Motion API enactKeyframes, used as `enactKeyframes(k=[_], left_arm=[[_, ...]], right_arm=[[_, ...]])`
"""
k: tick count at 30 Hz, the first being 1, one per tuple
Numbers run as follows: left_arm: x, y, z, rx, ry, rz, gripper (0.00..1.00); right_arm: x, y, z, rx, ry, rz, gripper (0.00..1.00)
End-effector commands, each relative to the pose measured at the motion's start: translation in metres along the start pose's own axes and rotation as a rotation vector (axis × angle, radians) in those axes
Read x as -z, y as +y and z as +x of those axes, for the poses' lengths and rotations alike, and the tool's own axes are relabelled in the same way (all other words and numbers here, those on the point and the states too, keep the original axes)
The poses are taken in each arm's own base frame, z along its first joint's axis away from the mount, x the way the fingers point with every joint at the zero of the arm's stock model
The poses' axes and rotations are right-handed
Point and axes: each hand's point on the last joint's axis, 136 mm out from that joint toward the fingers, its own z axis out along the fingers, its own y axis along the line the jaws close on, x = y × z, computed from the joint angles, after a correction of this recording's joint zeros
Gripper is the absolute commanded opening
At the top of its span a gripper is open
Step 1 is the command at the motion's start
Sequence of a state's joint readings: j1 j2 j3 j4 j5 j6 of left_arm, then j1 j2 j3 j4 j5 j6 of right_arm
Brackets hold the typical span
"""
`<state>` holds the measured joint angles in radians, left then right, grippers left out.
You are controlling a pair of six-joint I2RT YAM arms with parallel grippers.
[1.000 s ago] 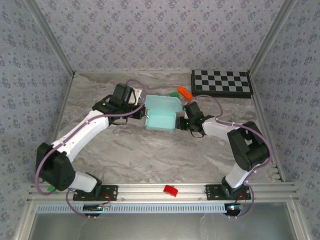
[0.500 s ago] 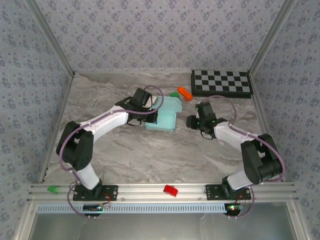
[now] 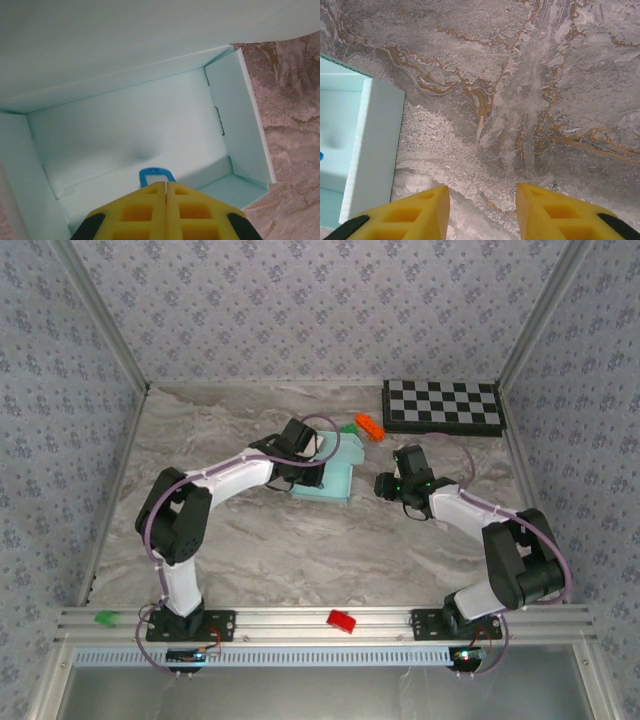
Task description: Fold the paper box
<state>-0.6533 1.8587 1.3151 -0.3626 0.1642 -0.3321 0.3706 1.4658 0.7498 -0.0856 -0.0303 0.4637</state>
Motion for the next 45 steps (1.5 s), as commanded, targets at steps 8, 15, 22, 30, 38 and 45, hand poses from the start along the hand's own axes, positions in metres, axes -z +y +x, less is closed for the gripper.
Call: enactKeyframes(k=[8,15,22,30,38,45], left_arm=[[-0.008,-0.006,-0.008,0.002,-0.013,0.007,0.04],[0.001,-0.004,-0.013,-0.004,-0.041,-0.012,0.12],[0.008,0.0,-0.016,-0.009,-0.067,-0.044,0.22],[0.048,0.008,-0.027,-0.033,-0.177,-0.108,0.24],[0.101,0.027,-0.035,-0.027,-0.271,-0.171,0.31],[0.126,0.06,-0.039,-0.057,-0.296,-0.169,0.47]], right_arm=[[-0.003,-0.003,0.002,-0.002,0.012,0.005,0.41],[-0.005,-0.002,0.004,-0.007,0.021,0.0,0.41],[-0.006,-0.001,0.004,-0.006,0.025,-0.004,0.41],[0.001,0.005,-0.005,0.022,-0.004,-0.024,0.41],[0.019,0.018,-0.025,0.121,-0.052,-0.054,0.49],[0.029,0.039,-0.042,0.264,-0.049,-0.118,0.52]])
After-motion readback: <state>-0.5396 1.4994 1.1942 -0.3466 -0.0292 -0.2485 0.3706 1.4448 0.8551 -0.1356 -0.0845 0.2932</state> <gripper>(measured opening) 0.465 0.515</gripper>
